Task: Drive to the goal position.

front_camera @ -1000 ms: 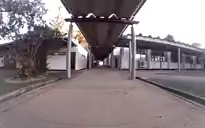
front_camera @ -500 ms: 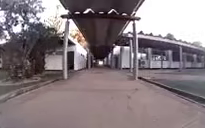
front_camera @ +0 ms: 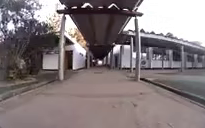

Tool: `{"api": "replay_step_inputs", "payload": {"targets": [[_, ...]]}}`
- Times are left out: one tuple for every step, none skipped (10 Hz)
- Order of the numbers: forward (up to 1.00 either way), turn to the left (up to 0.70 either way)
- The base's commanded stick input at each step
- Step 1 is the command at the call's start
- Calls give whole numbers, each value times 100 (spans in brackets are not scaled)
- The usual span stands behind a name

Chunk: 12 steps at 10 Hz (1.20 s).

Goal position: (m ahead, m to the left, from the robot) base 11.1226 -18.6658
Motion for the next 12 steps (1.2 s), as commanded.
{"api": "replay_step_inputs", "payload": {"targets": [[70,0],[70,0],[70,0],[70,0],[70,0],[70,0],[70,0],[70,0],[70,0],[70,0],[70,0],[70,0]]}}
